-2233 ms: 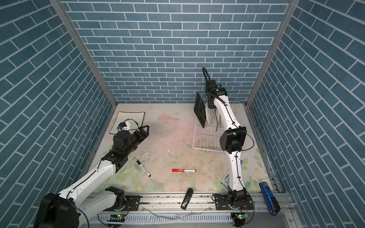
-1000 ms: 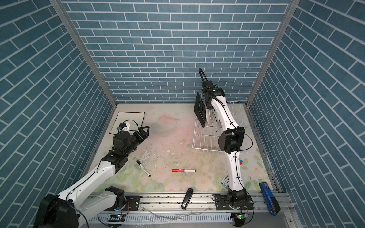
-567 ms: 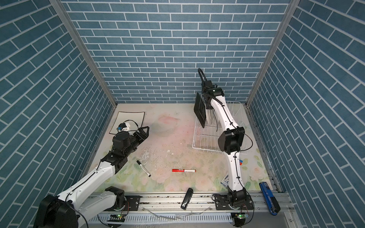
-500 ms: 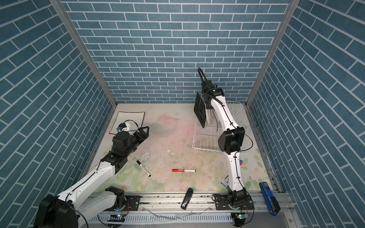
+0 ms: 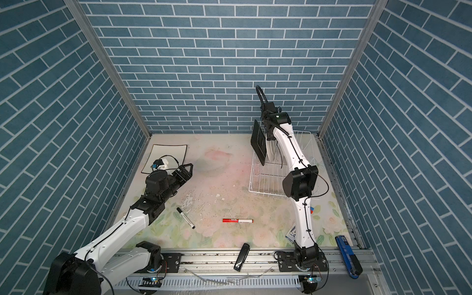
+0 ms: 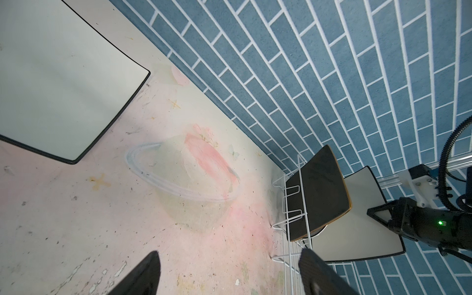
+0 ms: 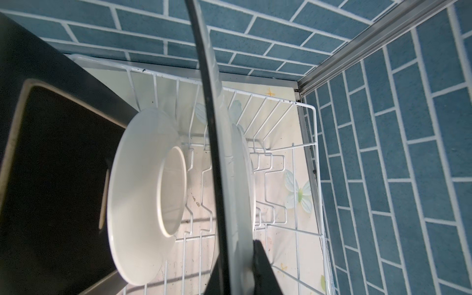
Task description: Unload the plates from the dish rack
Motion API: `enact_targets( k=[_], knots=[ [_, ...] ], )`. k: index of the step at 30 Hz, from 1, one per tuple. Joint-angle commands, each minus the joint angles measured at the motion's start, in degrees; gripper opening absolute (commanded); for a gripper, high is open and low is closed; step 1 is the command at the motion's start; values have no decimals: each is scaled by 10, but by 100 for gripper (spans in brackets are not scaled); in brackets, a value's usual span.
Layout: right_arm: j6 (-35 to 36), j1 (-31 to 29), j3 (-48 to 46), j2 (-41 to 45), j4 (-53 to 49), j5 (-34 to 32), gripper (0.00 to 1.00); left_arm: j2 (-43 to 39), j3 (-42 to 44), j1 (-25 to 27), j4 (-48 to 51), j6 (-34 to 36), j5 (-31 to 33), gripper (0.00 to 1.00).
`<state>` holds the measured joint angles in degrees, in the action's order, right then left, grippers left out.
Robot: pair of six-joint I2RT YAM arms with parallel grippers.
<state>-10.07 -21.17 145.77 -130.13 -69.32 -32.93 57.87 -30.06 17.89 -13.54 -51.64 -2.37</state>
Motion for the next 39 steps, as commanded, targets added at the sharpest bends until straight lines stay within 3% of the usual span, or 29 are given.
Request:
enact_targets(
  k=[1, 26, 39],
  knots=[
    [20, -7, 23, 68, 34, -50, 0, -1, 10, 3, 4, 7, 3, 87],
    [55, -46, 37, 107, 62, -83, 0, -10, 10, 3, 10, 7, 4, 87],
    [73, -88, 27, 182, 92, -89, 0, -18, 2, 2, 31, 11, -11, 87]
  ],
)
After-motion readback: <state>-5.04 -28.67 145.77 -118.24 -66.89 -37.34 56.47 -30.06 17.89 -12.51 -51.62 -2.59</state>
